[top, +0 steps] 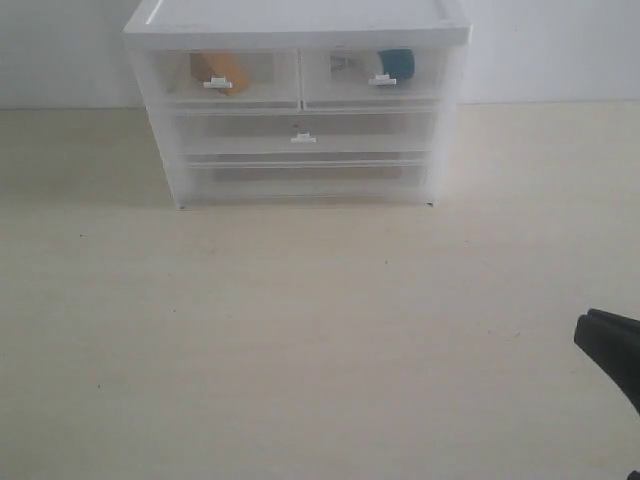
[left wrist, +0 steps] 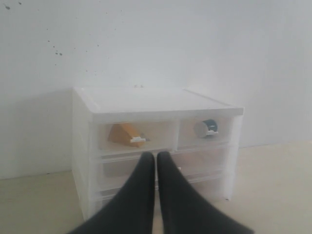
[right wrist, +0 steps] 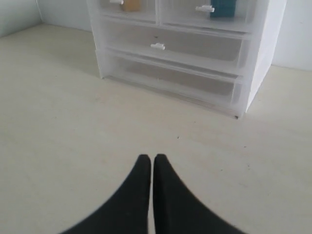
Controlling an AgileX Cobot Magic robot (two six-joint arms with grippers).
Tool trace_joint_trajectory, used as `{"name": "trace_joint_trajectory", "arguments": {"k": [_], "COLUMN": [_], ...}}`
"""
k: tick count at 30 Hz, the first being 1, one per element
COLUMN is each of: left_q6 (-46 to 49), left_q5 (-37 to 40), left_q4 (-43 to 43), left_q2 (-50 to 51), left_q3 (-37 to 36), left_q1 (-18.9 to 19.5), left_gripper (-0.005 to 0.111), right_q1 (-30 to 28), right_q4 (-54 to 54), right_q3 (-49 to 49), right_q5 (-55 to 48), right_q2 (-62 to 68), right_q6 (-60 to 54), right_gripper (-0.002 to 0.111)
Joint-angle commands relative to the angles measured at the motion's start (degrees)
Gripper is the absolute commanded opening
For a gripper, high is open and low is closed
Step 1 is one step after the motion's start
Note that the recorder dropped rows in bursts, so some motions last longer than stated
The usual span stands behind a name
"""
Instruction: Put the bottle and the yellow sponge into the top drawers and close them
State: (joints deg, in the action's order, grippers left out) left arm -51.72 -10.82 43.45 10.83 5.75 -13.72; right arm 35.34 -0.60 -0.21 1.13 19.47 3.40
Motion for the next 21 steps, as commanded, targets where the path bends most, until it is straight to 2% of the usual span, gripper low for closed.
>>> {"name": "trace_joint_trajectory", "arguments": {"k": [1,6,9,12,21], "left_q6": [0.33,0.33,0.33,0.33,0.33], "left_q5": [0.12,0.12,-0.24,-0.24,-0.15], "left_q4": [-0.57,-0.57,-0.57,-0.57,-0.57], "left_q2": [-0.44,-0.44,-0.44,-0.44,-0.44], "left_q3": [-0.08,-0.08,-0.08,-0.08,-0.08], "left_q1": [0.17,0.17,0.17,0.17,0.17], "left_gripper": [0.004,0.004,0.004,0.004,0.004], "right_q1": [-8.64,-23.61,-28.54,-30.7,-30.84], "right_q4": [-0.1,-0.22,-0.34,-0.34,-0.34], "right_q3": [0.21,0.21,0.21,0.21,0.21], "right_q5": [0.43,0.34,-1.13,-3.81,-6.53], "right_q2": [-7.08,-16.11,-19.47,-19.47,-19.47], "right_q6": [-0.4,0.1,0.51,0.51,0.51], "right_gripper": [0.002,0.002,0.002,0.002,0.002]}}
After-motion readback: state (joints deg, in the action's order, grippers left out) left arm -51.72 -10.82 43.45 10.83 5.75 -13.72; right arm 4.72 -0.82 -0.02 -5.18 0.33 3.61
